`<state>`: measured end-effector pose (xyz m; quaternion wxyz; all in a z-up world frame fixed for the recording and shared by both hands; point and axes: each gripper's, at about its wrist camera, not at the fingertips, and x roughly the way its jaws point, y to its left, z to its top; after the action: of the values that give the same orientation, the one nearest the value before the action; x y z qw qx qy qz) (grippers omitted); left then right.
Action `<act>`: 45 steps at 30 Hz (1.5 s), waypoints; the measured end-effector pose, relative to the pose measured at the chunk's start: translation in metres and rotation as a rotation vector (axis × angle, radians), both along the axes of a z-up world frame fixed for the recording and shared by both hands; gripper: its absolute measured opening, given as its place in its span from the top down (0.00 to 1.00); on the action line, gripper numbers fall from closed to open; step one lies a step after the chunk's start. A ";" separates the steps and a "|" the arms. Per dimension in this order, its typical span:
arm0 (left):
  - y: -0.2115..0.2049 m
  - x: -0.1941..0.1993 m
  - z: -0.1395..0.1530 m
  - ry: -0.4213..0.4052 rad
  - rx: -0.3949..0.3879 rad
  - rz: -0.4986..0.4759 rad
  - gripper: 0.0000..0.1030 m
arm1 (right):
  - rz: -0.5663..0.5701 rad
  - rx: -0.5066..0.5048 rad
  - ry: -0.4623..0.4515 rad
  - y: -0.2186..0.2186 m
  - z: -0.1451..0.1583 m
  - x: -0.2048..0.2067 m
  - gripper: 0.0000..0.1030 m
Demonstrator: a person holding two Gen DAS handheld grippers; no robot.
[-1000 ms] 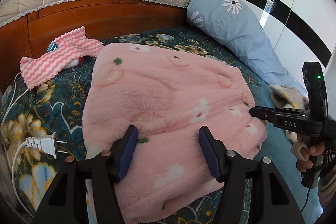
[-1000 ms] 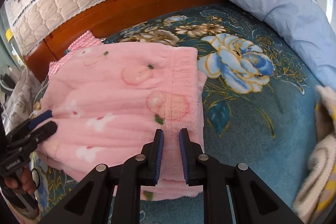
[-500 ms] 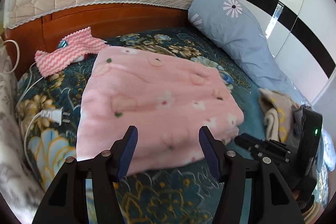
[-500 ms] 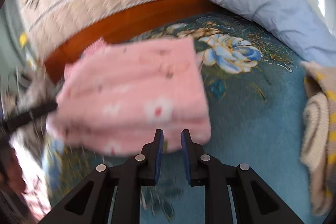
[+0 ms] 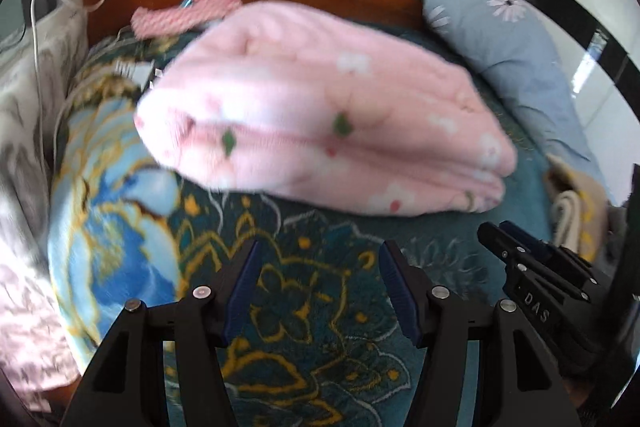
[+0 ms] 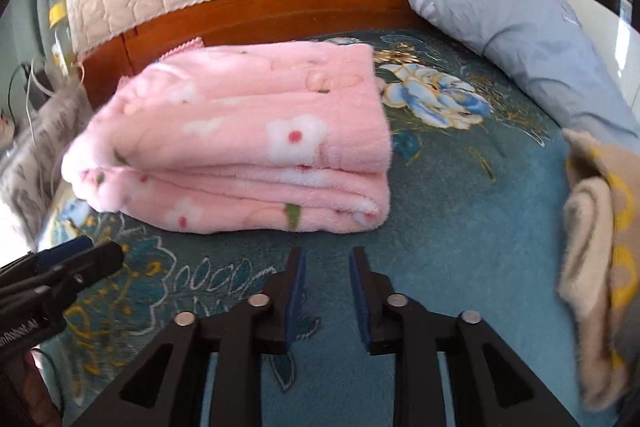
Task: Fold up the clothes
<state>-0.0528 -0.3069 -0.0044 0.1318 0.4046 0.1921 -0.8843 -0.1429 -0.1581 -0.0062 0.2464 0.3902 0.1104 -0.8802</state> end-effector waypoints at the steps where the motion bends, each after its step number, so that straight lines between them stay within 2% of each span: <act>1: 0.001 -0.002 -0.004 -0.010 -0.006 0.010 0.40 | 0.018 0.006 -0.004 -0.003 -0.006 0.000 0.61; 3: 0.005 -0.003 -0.006 -0.010 -0.033 0.014 0.39 | 0.048 0.025 -0.023 -0.008 -0.016 0.000 0.56; 6: 0.012 -0.006 -0.008 -0.010 -0.061 0.023 0.34 | 0.055 0.023 -0.013 -0.008 -0.015 0.001 0.51; 11: 0.032 -0.012 -0.012 -0.058 -0.192 -0.001 0.26 | 0.058 -0.012 -0.042 -0.002 -0.018 -0.002 0.46; 21: 0.032 -0.005 -0.012 -0.060 -0.188 0.053 0.26 | 0.066 -0.009 -0.047 -0.003 -0.019 0.000 0.42; 45: 0.031 -0.005 -0.015 -0.050 -0.159 0.050 0.23 | 0.063 -0.017 -0.054 -0.004 -0.017 0.006 0.41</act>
<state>-0.0581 -0.2761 -0.0195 0.1904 0.4099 0.1281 -0.8828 -0.1369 -0.1622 -0.0234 0.2802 0.4079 0.1085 -0.8622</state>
